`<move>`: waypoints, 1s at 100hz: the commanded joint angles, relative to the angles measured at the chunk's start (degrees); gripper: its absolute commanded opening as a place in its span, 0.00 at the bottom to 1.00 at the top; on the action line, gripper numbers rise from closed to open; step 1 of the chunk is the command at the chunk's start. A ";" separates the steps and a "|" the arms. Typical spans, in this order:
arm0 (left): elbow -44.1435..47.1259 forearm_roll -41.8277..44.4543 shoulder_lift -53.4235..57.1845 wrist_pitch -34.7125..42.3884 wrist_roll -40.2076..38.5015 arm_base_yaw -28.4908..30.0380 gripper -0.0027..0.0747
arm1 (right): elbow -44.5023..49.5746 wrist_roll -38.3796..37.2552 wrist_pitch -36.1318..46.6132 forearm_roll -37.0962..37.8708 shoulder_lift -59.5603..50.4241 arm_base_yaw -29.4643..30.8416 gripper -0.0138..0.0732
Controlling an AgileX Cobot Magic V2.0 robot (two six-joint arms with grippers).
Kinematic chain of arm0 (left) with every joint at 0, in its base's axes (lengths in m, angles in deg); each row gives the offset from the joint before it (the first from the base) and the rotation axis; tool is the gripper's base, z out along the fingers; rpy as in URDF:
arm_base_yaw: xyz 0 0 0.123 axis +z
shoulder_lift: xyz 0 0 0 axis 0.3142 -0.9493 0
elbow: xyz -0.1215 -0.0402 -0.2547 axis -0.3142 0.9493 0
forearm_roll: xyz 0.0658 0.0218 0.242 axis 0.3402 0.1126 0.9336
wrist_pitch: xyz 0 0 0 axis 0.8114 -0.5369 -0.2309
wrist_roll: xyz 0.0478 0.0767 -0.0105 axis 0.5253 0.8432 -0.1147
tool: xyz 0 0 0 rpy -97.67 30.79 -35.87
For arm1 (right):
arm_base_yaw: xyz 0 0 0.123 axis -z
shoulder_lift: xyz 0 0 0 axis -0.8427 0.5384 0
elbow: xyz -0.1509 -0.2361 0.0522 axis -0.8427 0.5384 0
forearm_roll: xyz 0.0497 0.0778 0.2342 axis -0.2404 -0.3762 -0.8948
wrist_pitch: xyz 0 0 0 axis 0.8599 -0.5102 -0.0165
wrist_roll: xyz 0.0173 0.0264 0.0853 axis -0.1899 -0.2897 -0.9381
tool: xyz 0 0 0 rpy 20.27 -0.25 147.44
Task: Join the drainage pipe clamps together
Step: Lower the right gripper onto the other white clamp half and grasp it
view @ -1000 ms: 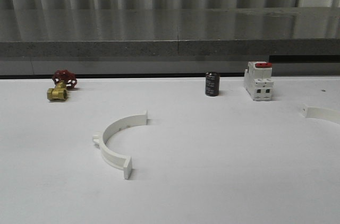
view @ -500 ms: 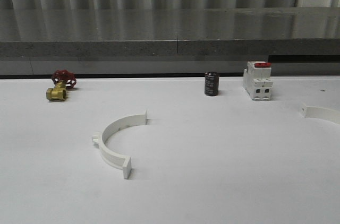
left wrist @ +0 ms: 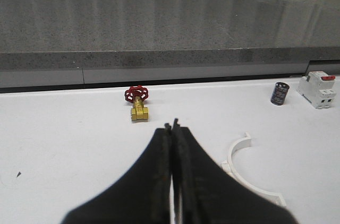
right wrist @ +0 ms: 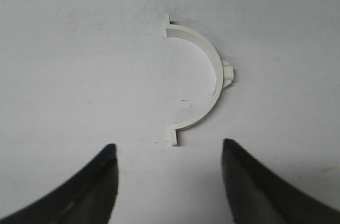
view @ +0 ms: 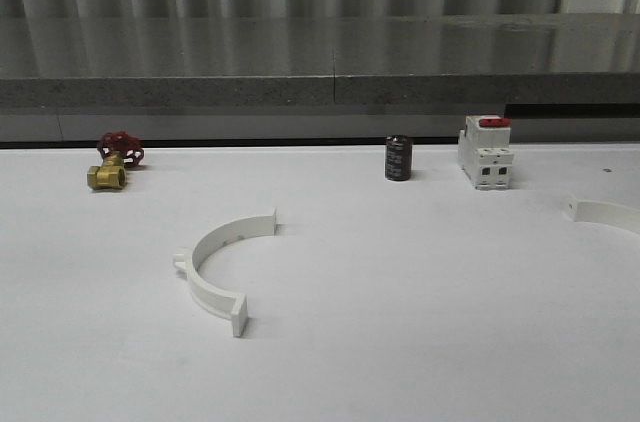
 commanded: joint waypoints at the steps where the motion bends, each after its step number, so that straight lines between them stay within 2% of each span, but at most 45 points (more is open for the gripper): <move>1: -1.40 -0.56 -0.62 4.42 0.03 0.14 0.01 | -2.18 0.46 2.34 0.08 -0.51 -0.09 0.82; 22: -1.40 -0.56 -0.62 4.42 0.03 0.14 0.01 | -7.49 0.46 -6.69 -0.18 0.92 0.18 0.83; 44: -1.40 -0.56 -0.62 4.42 0.03 0.14 0.01 | -16.09 1.35 -12.70 -0.05 10.05 3.21 0.83; 73: -1.40 -0.56 -0.62 4.42 0.03 0.14 0.01 | -22.37 2.91 -11.09 -0.17 25.33 8.66 0.83; 100: -1.40 -0.56 -0.62 4.42 0.03 0.14 0.01 | -24.56 3.45 -5.16 -0.17 34.96 9.94 0.83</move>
